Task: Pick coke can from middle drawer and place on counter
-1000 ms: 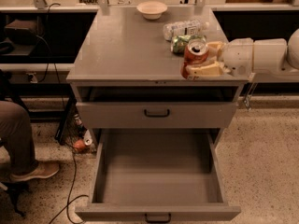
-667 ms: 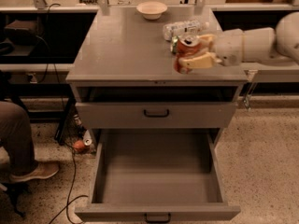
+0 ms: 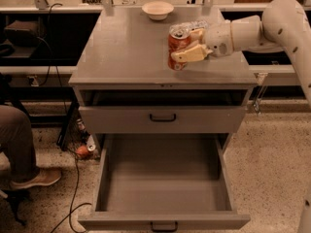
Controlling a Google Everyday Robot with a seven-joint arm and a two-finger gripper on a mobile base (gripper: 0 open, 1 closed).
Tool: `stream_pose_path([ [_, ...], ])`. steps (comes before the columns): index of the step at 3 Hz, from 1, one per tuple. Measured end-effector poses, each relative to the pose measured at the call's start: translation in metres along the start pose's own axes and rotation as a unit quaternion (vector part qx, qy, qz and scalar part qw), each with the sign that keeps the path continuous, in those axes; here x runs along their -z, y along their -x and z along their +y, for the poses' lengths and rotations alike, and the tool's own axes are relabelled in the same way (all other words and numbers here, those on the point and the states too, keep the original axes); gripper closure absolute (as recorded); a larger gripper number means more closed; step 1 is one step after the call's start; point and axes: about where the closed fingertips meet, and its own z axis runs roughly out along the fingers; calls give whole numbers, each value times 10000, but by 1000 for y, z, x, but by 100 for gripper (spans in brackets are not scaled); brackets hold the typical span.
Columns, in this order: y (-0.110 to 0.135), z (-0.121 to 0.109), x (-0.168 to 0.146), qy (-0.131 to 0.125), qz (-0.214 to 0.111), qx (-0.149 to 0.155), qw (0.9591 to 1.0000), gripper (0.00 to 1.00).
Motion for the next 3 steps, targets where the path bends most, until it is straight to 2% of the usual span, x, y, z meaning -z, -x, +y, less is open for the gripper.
stream_pose_path([
  [2,-6,-11,-44,166,151,-389,9990,100],
  [3,-7,-14,-59,298,110,-516,9982,85],
])
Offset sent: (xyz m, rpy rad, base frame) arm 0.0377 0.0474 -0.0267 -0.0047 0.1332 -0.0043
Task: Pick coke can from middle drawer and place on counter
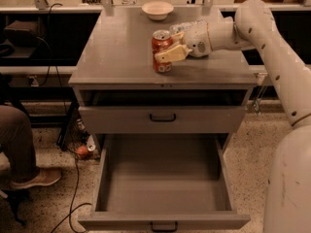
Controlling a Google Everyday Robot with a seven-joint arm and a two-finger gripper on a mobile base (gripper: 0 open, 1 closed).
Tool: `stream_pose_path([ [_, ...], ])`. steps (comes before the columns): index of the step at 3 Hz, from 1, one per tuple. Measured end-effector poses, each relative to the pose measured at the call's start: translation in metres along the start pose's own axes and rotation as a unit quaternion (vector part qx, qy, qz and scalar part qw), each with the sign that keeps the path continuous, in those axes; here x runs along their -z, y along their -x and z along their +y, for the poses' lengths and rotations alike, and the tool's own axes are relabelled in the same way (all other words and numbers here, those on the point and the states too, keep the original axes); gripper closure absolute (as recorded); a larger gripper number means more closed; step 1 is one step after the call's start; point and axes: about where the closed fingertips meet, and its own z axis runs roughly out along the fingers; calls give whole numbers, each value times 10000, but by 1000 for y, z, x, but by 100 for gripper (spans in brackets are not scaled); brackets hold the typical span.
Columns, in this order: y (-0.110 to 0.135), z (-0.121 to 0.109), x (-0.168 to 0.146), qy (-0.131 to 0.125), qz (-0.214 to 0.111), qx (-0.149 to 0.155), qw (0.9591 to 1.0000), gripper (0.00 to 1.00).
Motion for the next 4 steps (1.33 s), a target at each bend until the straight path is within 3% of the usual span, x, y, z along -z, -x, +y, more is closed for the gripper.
stream_pose_path([
  [3,-9,-7,-12,103,-121,-175,9997,15],
  [4,-13,-8,-7,63,-146,-198,9997,0],
])
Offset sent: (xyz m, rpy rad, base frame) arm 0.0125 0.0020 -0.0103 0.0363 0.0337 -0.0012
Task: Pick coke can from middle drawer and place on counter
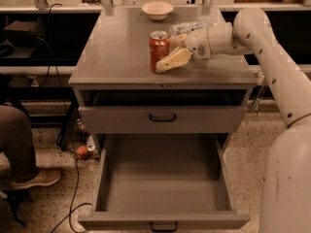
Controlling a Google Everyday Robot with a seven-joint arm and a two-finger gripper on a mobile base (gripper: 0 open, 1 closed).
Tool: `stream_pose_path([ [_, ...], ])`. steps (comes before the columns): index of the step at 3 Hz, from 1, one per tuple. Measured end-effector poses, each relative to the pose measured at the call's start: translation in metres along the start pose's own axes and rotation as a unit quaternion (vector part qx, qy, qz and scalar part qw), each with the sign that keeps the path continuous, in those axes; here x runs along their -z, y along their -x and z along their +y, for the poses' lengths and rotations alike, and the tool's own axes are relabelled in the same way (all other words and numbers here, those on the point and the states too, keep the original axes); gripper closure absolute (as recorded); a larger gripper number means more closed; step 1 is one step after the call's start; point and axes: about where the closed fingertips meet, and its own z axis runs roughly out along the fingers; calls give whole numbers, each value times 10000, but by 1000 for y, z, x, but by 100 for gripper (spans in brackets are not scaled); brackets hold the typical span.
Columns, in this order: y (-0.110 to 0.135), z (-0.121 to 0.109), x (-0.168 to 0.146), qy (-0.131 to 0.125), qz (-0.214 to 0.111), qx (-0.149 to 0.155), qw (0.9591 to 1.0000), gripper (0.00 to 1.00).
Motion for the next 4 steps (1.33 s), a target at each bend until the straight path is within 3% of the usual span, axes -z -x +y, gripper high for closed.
stream_pose_path([
  [1,0,-1,12,-149,-51,42,9999,0],
  [2,1,-3,38,-467,-224,121,9986,0],
  [4,9,-4,99,-1228,-700,412,9891,0],
])
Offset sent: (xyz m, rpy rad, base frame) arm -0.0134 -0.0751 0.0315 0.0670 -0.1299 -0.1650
